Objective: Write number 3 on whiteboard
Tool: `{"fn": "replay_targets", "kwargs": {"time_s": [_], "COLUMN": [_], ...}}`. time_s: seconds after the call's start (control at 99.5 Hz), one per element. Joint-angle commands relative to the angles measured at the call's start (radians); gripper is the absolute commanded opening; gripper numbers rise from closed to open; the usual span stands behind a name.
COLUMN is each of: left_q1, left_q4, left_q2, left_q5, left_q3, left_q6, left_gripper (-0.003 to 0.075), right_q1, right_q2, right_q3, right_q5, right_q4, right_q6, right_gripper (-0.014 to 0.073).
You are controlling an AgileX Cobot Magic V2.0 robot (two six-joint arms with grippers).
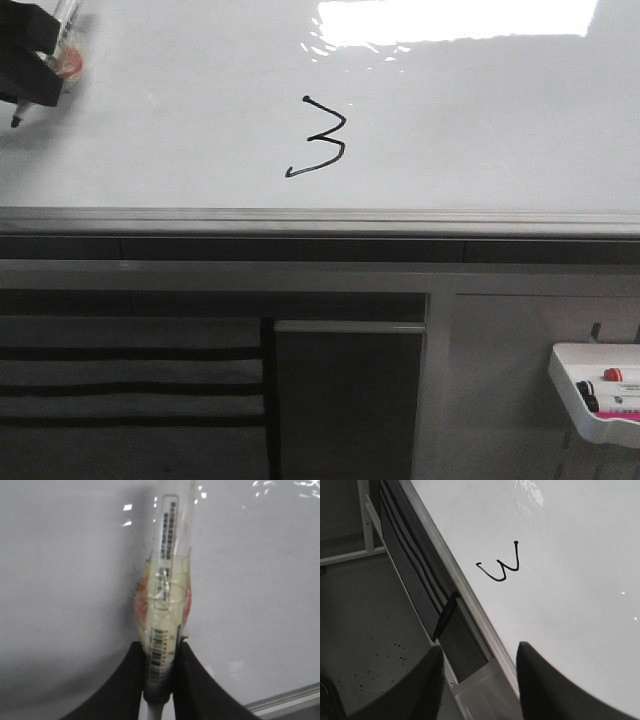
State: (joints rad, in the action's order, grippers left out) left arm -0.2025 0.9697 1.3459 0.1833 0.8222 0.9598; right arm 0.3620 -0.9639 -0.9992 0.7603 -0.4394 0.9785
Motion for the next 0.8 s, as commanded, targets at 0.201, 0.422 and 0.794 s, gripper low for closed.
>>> {"fn": "replay_targets", "kwargs": {"time_s": [0.201,0.422,0.794], "left_q1": [0.002,0.002,0.002], "left_q4": [0.026,0.026,0.026], "left_q2": [0.012,0.012,0.012], "left_q5": [-0.034,-0.023,-0.002], "left_q3": [0.026,0.026,0.026], "left_q6": [-0.009,-0.009,-0.009], "left_gripper": [-0.002,-0.002,-0.002], "right_q1": [-0.008,-0.008,-0.008], "right_q2": [0.011,0.011,0.011], "right_q3": [-0.023,-0.023,-0.023], "right_q5": [-0.037,-0.037,-0.037], "right_q4": [-0.026,-0.026,-0.026], "right_q6": [-0.008,-0.008,-0.008], "right_gripper": [0.0297,0.0297,0.0297]}}
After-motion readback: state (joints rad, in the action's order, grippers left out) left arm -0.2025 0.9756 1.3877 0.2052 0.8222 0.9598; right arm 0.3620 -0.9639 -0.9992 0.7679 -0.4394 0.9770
